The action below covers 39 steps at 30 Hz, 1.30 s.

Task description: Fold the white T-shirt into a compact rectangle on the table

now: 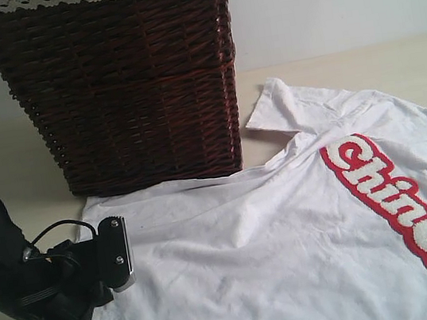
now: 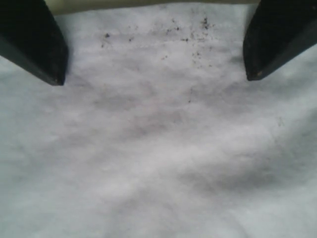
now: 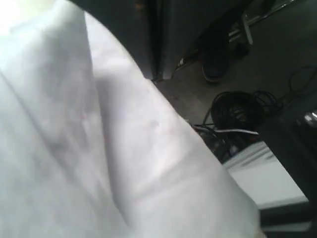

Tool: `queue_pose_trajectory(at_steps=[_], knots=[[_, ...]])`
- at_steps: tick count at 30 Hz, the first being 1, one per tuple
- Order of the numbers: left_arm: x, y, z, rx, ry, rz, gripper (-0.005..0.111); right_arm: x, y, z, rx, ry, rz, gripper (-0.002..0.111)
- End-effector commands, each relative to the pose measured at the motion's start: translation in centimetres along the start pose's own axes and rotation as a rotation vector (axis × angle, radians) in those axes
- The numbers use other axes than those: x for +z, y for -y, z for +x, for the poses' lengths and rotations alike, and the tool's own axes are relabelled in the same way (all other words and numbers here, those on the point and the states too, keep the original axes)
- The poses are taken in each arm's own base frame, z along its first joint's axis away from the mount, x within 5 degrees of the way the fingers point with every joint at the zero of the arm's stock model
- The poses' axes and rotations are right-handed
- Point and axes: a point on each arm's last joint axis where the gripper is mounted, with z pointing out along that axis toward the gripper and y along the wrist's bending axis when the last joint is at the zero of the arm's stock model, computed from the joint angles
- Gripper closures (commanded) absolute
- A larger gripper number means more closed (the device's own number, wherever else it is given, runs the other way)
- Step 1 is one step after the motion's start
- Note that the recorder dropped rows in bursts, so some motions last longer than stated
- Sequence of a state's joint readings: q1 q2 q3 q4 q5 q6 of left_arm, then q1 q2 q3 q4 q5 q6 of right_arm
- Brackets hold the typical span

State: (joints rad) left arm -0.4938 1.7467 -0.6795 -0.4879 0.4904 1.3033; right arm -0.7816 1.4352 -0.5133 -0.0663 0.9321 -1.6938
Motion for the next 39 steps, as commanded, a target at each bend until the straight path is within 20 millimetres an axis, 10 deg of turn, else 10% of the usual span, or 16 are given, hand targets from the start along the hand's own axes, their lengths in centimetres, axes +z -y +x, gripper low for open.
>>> queue_pose_trajectory(at_steps=[1, 23, 39], knots=[[1.0, 0.4, 0.5, 0.023, -0.042, 0.033, 0.015, 1.4, 1.0, 2.1, -0.021, -0.019, 0.032, 0.108], [1.0, 0.4, 0.5, 0.023, -0.042, 0.033, 0.015, 3.3, 0.6, 3.0, -0.109, -0.068, -0.168, 0.108], [1.0, 0.4, 0.5, 0.023, -0.042, 0.033, 0.015, 3.6, 3.0, 1.1, 0.048, 0.134, 0.082, 0.108]])
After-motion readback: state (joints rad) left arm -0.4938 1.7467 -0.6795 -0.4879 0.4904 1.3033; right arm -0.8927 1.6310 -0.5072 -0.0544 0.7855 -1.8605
